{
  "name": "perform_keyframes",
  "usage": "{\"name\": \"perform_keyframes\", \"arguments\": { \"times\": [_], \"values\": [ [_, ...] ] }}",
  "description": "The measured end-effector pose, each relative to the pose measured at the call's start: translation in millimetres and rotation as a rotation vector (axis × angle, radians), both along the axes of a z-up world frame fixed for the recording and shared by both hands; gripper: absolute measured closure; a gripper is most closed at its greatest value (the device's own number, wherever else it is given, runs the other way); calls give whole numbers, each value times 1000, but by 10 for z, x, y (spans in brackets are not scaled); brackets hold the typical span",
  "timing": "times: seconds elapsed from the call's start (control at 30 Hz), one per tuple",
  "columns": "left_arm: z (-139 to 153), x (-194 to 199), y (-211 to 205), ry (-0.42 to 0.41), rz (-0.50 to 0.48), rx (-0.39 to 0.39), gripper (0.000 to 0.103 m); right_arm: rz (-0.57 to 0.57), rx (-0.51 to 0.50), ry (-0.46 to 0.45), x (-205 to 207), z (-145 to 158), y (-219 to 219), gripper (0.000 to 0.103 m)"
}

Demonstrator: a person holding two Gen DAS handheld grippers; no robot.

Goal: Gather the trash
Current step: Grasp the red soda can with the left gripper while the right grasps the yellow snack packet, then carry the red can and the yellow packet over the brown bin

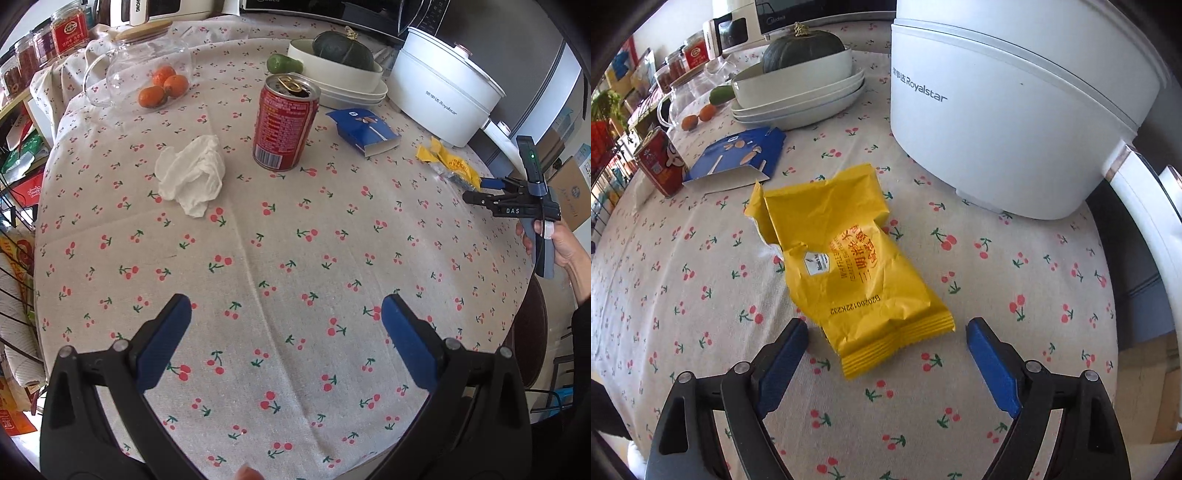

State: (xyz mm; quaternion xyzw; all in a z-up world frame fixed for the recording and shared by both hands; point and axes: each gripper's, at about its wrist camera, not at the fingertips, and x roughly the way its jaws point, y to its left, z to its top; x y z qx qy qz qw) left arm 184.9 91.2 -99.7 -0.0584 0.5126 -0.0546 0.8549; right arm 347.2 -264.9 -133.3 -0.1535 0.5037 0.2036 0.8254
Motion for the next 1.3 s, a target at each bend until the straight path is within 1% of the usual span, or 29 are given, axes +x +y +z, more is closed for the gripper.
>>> {"name": "perform_keyframes", "arguments": {
  "times": [0.1, 0.17, 0.23, 0.27, 0.33, 0.4, 0.43, 0.53, 0.6, 0.7, 0.8, 0.9, 0.93, 0.97, 1.0, 1.03, 1.1, 1.13, 1.17, 1.2, 1.3],
  "values": [
    [-69, 42, -75, 19, -18, 13, 1, 37, 6, -16, 48, -3, 146, 14],
    [-111, 62, -123, 32, -29, 24, 1, 38, 17, -12, 91, -14, 221, 14],
    [-139, 73, -157, 38, -36, 33, 1, 32, 30, -9, 123, -22, 306, 18],
    [-141, 72, -167, 37, -39, 39, 1, 37, 39, -10, 120, -20, 348, 21],
    [-135, 74, -183, 23, -41, 56, 1, 44, 52, -14, 118, -3, 403, 39],
    [-123, 78, -190, 6, -37, 70, 1, 38, 61, -13, 84, 2, 424, 45],
    [-119, 82, -185, -1, -31, 72, 1, 32, 71, -11, 65, 4, 442, 49],
    [-123, 136, -149, -25, -3, 43, 1, 12, 109, 10, -39, 47, 422, 51],
    [-114, 263, -167, -39, 7, 68, 1, 18, 122, 13, -157, 93, 384, 51],
    [-21, 476, -189, -106, 13, 103, 4, 30, 121, 8, -380, 192, 265, 51],
    [23, 735, -222, -168, 18, 129, 11, 34, 113, 9, -566, 258, 122, 51],
    [-2, 1002, -292, -187, 22, 180, 26, 30, 98, 12, -674, 302, 45, 51],
    [-4, 1058, -309, -194, 36, 190, 26, 28, 95, 14, -702, 325, 9, 51],
    [-4, 1117, -310, -199, 55, 194, 29, 28, 91, 13, -729, 332, 5, 51],
    [0, 1154, -302, -204, 77, 191, 34, 26, 88, 13, -749, 341, -3, 51],
    [4, 1190, -287, -210, 99, 182, 37, 24, 88, 15, -759, 337, 6, 51],
    [3, 1242, -257, -215, 137, 166, 38, 15, 92, 18, -807, 331, 1, 51],
    [-2, 1264, -256, -214, 148, 161, 40, 8, 97, 20, -832, 333, -14, 51],
    [-9, 1289, -262, -211, 149, 152, 45, -1, 104, 22, -877, 340, -48, 51],
    [-17, 1318, -266, -205, 148, 145, 48, -10, 108, 24, -906, 342, -58, 51],
    [-19, 1357, -308, -199, 138, 162, 48, -39, 112, 28, -985, 358, -67, 51]
  ]
}}
